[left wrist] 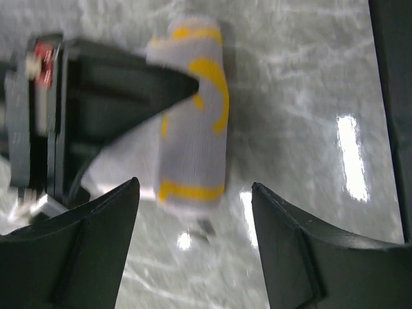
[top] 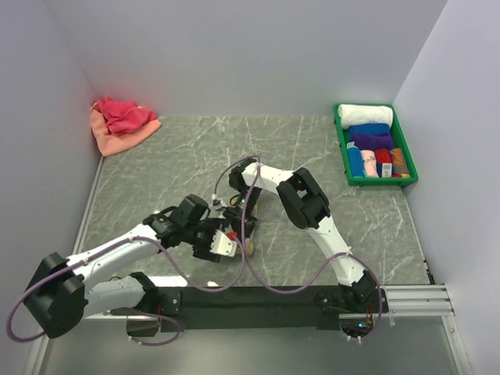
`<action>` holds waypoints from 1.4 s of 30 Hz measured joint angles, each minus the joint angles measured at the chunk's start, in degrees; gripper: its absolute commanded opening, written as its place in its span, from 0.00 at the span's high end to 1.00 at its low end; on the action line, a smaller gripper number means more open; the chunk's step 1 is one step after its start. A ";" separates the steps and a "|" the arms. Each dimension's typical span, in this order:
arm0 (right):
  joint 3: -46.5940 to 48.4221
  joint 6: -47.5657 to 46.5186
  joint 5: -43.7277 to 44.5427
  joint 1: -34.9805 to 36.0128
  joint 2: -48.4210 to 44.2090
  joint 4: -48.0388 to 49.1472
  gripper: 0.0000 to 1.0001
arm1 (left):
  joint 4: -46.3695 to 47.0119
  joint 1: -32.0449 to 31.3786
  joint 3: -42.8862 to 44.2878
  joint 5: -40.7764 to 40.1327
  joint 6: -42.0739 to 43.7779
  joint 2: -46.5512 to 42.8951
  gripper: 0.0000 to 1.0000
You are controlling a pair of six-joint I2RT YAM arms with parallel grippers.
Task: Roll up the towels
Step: Roll the towel
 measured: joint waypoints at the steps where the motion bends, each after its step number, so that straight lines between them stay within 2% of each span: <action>1: 0.33 0.04 0.22 0.00 0.11 -0.22 1.00 | 1.33 -1.53 -0.07 -0.94 -0.90 0.90 0.27; 4: 1.77 0.11 0.92 0.00 0.68 -1.05 1.00 | 5.05 -4.90 -0.07 -3.23 -3.26 4.17 0.36; 6: 2.49 0.20 1.14 0.00 1.03 -1.46 1.00 | 6.97 -5.99 -0.04 -4.44 -4.35 7.19 0.48; 7: 2.51 0.37 1.20 0.00 1.03 -1.46 1.00 | 7.56 -6.27 -0.04 -5.05 -4.81 8.92 0.59; 9: 2.54 0.74 1.33 -0.04 1.03 -1.38 1.00 | 9.16 -6.56 0.00 -6.23 -4.94 11.72 0.68; 12: 2.64 1.03 1.49 -0.31 1.03 -1.31 0.88 | 9.38 -6.62 0.74 -6.84 -5.55 12.92 0.79; 13: 2.69 1.11 1.49 -0.42 1.03 -1.31 0.76 | 9.18 -6.62 0.96 -6.88 -5.68 13.03 0.83; 15: 2.73 1.44 1.42 -0.68 1.01 -1.22 0.67 | 8.66 -6.60 1.40 -6.84 -5.97 13.27 0.89; 16: 2.73 1.68 1.51 -0.83 0.92 -1.11 0.57 | 8.22 -6.60 1.79 -6.82 -6.12 13.57 0.92; 18: 2.71 2.38 2.58 -1.27 0.31 -0.28 0.53 | 6.88 -6.56 2.95 -6.71 -6.36 14.45 0.99; 22: 1.60 3.89 7.82 -2.82 -3.85 4.81 0.50 | 4.35 -5.60 5.97 -5.66 -6.97 17.18 0.99; 28: -6.45 6.88 19.82 -9.62 -18.60 23.10 0.48 | -3.78 0.22 14.01 1.77 -8.92 24.98 0.99; 35: -24.76 8.35 22.38 -21.38 -43.87 38.01 0.49 | -19.45 9.99 29.24 13.84 -10.40 40.87 0.99; 39: -38.25 8.26 21.94 -21.46 -57.24 43.23 0.49 | -27.96 12.90 37.77 17.40 -11.06 49.35 0.99; 42: -45.07 8.33 21.92 -20.41 -63.23 45.64 0.50 | -33.73 14.14 43.32 19.04 -11.26 54.80 0.99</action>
